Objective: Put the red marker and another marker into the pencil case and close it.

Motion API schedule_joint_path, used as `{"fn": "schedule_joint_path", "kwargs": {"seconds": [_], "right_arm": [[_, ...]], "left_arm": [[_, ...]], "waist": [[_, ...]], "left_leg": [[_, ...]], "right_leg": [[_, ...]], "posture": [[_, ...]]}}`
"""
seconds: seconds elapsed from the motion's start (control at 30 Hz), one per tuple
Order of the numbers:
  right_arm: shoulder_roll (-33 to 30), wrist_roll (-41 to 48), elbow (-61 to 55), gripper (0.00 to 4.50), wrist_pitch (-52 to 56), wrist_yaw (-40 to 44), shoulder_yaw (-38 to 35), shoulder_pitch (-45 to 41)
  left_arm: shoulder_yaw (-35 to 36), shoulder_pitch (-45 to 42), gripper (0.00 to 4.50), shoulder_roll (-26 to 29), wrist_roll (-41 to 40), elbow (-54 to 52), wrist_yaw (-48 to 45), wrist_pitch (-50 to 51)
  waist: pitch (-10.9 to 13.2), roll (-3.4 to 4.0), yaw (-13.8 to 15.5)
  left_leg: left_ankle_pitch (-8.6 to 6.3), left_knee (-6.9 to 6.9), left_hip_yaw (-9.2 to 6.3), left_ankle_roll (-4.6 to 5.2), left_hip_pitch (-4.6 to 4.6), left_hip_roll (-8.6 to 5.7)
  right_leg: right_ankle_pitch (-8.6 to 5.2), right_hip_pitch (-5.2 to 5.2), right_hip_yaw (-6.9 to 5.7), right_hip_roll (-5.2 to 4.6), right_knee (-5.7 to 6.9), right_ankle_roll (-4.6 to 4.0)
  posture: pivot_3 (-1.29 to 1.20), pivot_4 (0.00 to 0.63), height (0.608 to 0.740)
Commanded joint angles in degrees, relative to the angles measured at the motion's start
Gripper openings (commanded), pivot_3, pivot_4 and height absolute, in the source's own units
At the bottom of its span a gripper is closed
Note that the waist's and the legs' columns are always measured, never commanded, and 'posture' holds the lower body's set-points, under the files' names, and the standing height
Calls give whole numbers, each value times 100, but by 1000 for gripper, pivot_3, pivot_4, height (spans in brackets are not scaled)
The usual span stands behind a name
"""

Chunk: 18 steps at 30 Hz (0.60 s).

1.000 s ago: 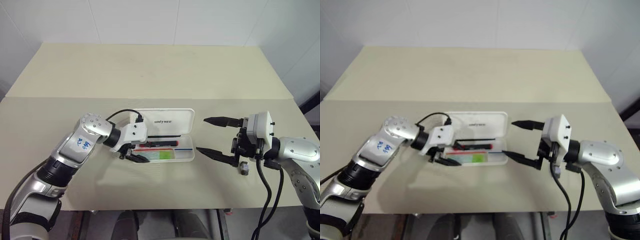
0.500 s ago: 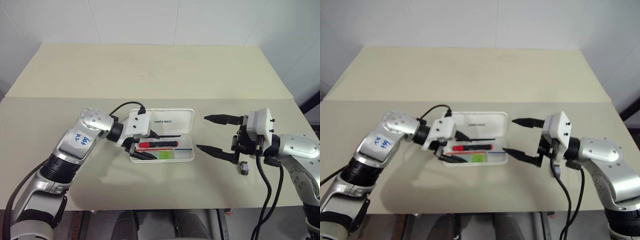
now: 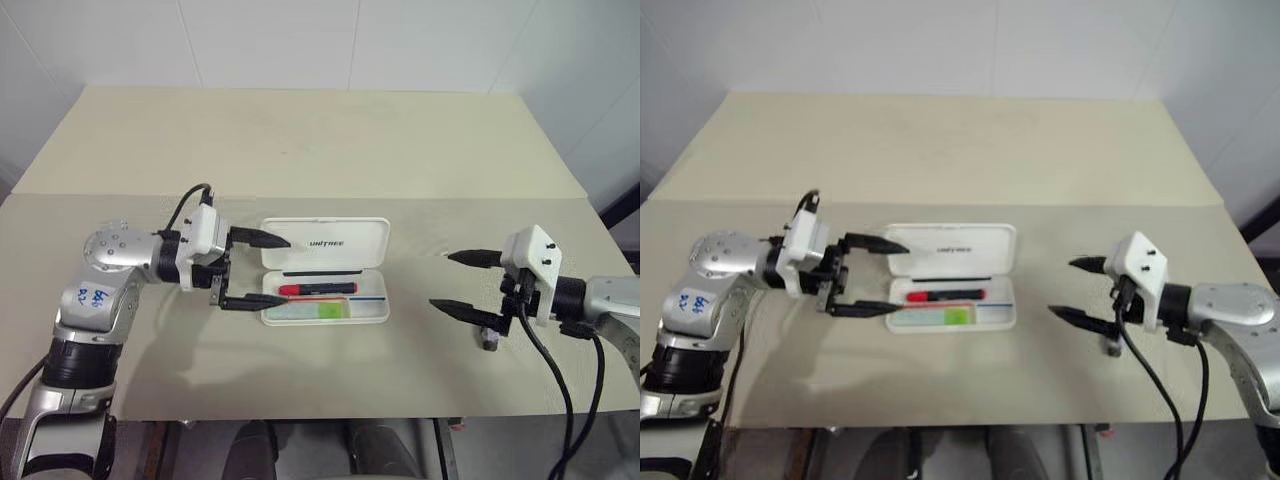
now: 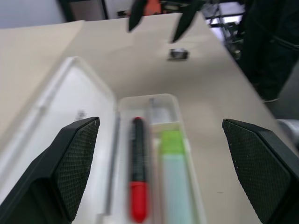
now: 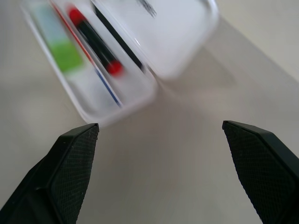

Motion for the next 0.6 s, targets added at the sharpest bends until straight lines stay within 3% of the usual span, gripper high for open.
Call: {"fn": "schedule_joint_path", "kwargs": {"seconds": [0.03,0.3,0.6], "right_arm": [[-325,-245,-89,4500,366,-217,-293,157],[-618,-122,-921,4500,1717,-332,-1218,1263],[-206,327,-1719,4500,4475,-1437,-1784,1133]], "left_arm": [[197,50,4466,-59,-132,-111,130,-211],[-85,298,4466,-297,23,43,179,-650],[-345,120,4466,-577,39,519,175,-737]], "waist": [[0,0,1],[-1,1,21],[-2,-1,-8]], "left_leg": [[0,0,0,0,0,0],[0,-6,-1,1,-1,-1],[2,-1,3,3,6,-3]], "right_leg": [[0,0,0,0,0,0],[0,2,0,1,-9,1],[6,11,11,1,-17,0]], "posture": [[0,150,740],[0,150,740],[0,150,740]]}}
